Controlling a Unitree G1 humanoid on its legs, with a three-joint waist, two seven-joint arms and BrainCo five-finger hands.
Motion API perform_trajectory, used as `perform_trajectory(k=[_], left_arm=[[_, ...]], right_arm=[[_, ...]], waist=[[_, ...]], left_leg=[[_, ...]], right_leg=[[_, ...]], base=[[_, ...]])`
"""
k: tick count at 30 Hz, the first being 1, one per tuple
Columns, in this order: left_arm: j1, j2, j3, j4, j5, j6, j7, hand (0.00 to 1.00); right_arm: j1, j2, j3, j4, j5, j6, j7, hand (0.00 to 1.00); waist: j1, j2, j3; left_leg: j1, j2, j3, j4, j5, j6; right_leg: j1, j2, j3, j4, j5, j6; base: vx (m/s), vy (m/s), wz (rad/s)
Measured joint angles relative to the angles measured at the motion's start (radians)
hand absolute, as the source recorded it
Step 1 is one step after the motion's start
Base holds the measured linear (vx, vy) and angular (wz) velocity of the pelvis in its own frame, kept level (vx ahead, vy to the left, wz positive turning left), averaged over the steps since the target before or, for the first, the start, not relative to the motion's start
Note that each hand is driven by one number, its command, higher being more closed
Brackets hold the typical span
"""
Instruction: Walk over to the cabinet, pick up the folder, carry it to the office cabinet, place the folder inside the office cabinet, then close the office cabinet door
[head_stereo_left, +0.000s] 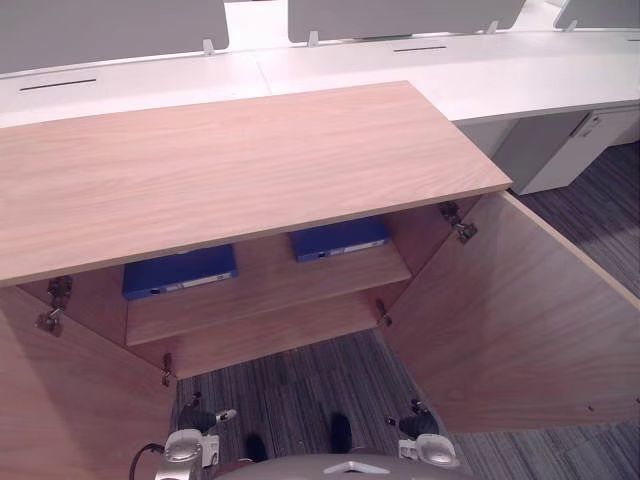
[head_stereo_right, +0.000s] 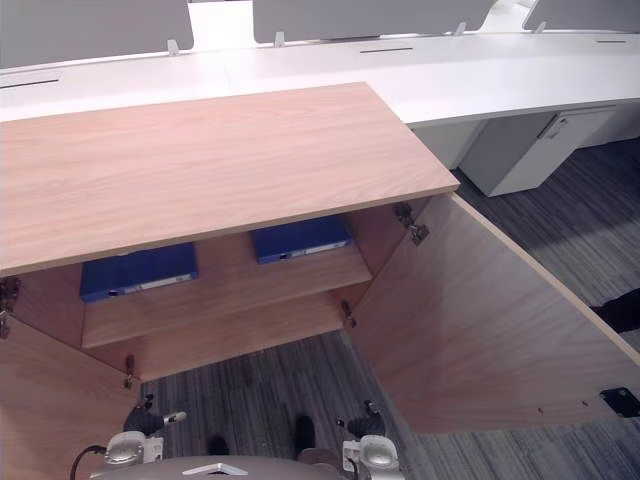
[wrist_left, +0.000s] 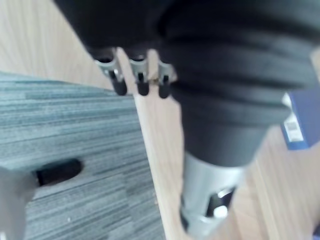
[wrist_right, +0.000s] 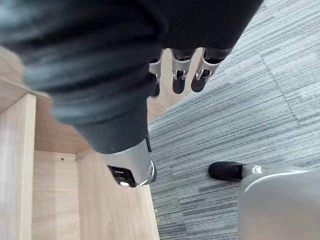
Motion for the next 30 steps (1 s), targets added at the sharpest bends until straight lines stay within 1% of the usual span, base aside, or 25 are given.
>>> perform_trajectory(k=[2, 3, 8, 20, 23, 27, 29, 30], left_arm=[[0.002, 0.0, 0.001, 0.011, 0.0, 0.003, 0.0, 0.0], [0.003, 0.0, 0.001, 0.021, 0.0, 0.004, 0.0, 0.0], [0.001, 0.0, 0.001, 0.022, 0.0, 0.005, 0.0, 0.0], [0.005, 0.0, -0.002, 0.028, -0.001, 0.006, 0.002, 0.0], [-0.001, 0.0, -0.002, 0.026, -0.004, 0.003, 0.006, 0.0], [-0.005, 0.004, -0.002, 0.014, -0.022, -0.005, 0.011, 0.0], [-0.01, 0.008, -0.012, -0.035, -0.022, -0.003, 0.013, 0.0], [-0.014, 0.014, -0.025, -0.09, -0.023, -0.004, 0.015, 0.0]], right_arm=[[0.0, 0.006, -0.023, 0.028, 0.001, 0.002, 0.0, 0.0], [0.0, 0.009, -0.033, 0.029, 0.003, 0.005, -0.001, 0.0], [-0.016, 0.009, -0.064, 0.062, 0.012, 0.014, -0.001, 0.0], [-0.022, 0.01, -0.068, 0.067, 0.021, 0.02, -0.001, 0.0], [-0.021, 0.01, -0.088, 0.072, 0.021, 0.02, -0.003, 0.0], [-0.026, 0.011, -0.093, 0.073, 0.022, 0.02, -0.004, 0.0], [-0.029, 0.011, -0.088, 0.074, 0.022, 0.019, -0.008, 0.0], [-0.03, 0.012, -0.078, 0.074, 0.022, 0.018, -0.008, 0.0]], waist=[[0.0, 0.001, 0.0], [0.0, 0.004, -0.01], [-0.008, 0.005, -0.013], [-0.009, 0.005, -0.012], [-0.017, 0.006, -0.012], [-0.016, 0.007, -0.012], [-0.014, 0.008, -0.011], [-0.014, 0.01, -0.009]], left_leg=[[0.024, -0.001, -0.001, 0.0, -0.004, 0.004], [0.028, -0.002, -0.001, 0.0, -0.008, 0.004], [0.027, -0.009, -0.009, 0.0, -0.013, 0.003], [0.044, -0.016, -0.024, -0.001, -0.025, 0.012], [0.041, -0.023, -0.049, -0.001, -0.027, 0.014], [0.045, -0.026, -0.072, -0.001, -0.026, 0.02], [0.045, -0.025, -0.073, -0.001, -0.026, 0.02], [0.045, -0.024, -0.074, -0.001, -0.026, 0.02]], right_leg=[[0.023, 0.0, 0.0, 0.0, -0.004, 0.001], [0.027, -0.001, 0.0, 0.0, -0.008, 0.002], [0.03, -0.008, -0.007, 0.0, -0.018, 0.001], [0.053, -0.018, -0.018, -0.004, -0.037, 0.015], [0.062, -0.024, -0.044, 0.0, -0.046, 0.018], [0.078, -0.027, -0.065, 0.0, -0.048, 0.015], [0.079, -0.025, -0.068, 0.0, -0.049, 0.014], [0.079, -0.024, -0.068, 0.0, -0.049, 0.013]], base=[[0.02, 0.009, 0.0], [0.0, 0.0, 0.0], [-0.01, -0.005, 0.05], [-0.01, -0.008, 0.03], [0.03, -0.007, 0.23], [0.04, -0.016, 0.17], [0.02, -0.033, 0.06], [0.0, 0.0, 0.0]])
